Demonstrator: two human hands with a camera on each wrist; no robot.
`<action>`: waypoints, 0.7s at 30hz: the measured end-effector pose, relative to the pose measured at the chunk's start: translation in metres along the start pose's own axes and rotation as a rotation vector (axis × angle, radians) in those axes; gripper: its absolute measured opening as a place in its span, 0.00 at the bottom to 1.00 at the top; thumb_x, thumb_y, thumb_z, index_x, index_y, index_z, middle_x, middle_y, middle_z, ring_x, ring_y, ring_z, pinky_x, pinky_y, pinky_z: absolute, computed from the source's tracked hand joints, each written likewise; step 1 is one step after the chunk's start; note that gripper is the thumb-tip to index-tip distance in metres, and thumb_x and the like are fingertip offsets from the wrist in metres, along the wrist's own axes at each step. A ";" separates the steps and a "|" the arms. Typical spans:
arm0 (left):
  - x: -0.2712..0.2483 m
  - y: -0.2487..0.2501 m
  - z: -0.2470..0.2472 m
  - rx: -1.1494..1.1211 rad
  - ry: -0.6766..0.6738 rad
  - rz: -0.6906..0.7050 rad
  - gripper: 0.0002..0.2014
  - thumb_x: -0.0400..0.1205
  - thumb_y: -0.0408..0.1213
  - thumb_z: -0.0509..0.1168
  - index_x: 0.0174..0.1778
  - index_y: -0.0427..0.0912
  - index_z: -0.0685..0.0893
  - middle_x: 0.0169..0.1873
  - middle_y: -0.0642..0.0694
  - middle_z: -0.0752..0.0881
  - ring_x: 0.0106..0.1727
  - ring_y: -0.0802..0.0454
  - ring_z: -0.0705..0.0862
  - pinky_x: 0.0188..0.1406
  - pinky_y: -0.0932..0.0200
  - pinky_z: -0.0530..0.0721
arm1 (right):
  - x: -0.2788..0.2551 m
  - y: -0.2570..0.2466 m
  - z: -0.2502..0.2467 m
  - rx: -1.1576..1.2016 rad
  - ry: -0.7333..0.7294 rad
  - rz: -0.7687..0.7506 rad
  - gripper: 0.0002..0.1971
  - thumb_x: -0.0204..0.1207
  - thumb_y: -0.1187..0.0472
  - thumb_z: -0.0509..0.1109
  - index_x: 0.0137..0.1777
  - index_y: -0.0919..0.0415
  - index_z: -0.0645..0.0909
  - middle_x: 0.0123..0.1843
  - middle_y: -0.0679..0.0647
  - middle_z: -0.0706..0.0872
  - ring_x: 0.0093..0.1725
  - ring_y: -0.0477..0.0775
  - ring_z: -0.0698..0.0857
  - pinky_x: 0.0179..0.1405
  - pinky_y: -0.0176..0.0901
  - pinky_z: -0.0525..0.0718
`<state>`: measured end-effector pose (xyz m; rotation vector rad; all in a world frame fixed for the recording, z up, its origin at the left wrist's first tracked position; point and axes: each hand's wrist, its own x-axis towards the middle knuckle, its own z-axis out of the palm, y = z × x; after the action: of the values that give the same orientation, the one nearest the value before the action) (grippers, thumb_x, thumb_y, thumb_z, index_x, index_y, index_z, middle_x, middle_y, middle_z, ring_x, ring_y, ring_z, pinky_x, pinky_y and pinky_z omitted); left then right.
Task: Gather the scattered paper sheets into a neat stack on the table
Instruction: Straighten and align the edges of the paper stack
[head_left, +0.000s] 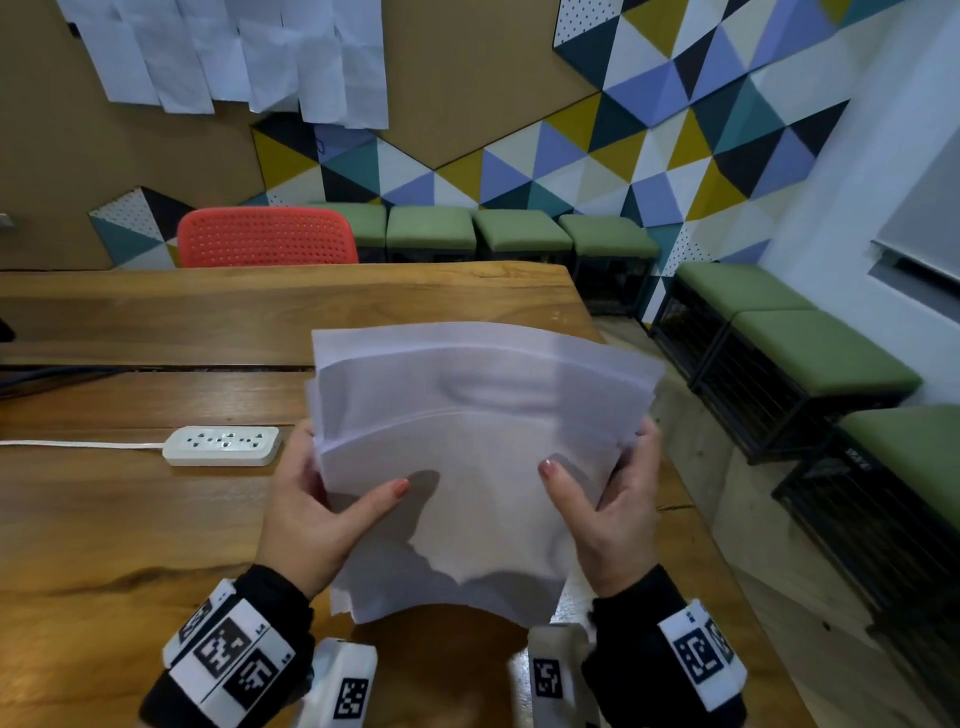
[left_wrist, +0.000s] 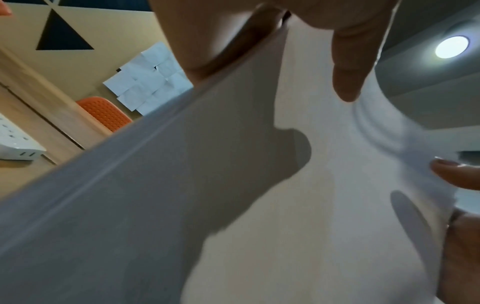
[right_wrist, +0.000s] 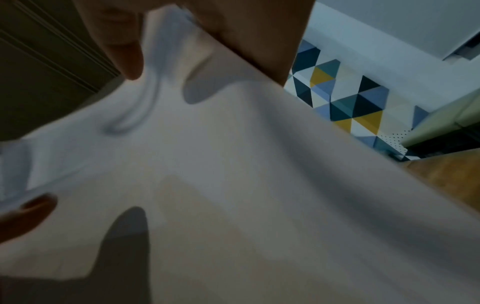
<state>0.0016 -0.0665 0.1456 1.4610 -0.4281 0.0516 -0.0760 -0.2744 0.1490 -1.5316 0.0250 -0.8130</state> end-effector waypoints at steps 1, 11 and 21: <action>0.000 0.001 0.000 -0.009 0.003 0.009 0.45 0.45 0.65 0.79 0.58 0.54 0.74 0.46 0.58 0.89 0.49 0.59 0.88 0.42 0.59 0.89 | 0.002 -0.004 -0.001 -0.019 0.031 -0.043 0.42 0.62 0.68 0.73 0.75 0.58 0.57 0.55 0.44 0.82 0.54 0.40 0.85 0.49 0.29 0.83; 0.005 0.017 0.005 0.304 0.098 0.384 0.51 0.65 0.55 0.74 0.76 0.71 0.46 0.69 0.35 0.72 0.64 0.44 0.80 0.56 0.45 0.85 | 0.013 -0.031 0.007 -0.566 0.040 -0.381 0.32 0.63 0.56 0.70 0.69 0.60 0.69 0.62 0.64 0.71 0.62 0.27 0.66 0.57 0.15 0.69; 0.001 0.013 0.004 0.616 0.073 0.486 0.26 0.70 0.45 0.68 0.63 0.41 0.78 0.63 0.35 0.75 0.69 0.49 0.73 0.67 0.68 0.71 | -0.002 -0.020 0.000 -0.621 0.011 -0.269 0.19 0.64 0.55 0.69 0.57 0.53 0.83 0.63 0.56 0.72 0.60 0.38 0.72 0.61 0.20 0.67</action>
<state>-0.0019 -0.0692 0.1587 1.9142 -0.7425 0.6728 -0.0861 -0.2701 0.1661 -2.1464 0.0873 -1.0916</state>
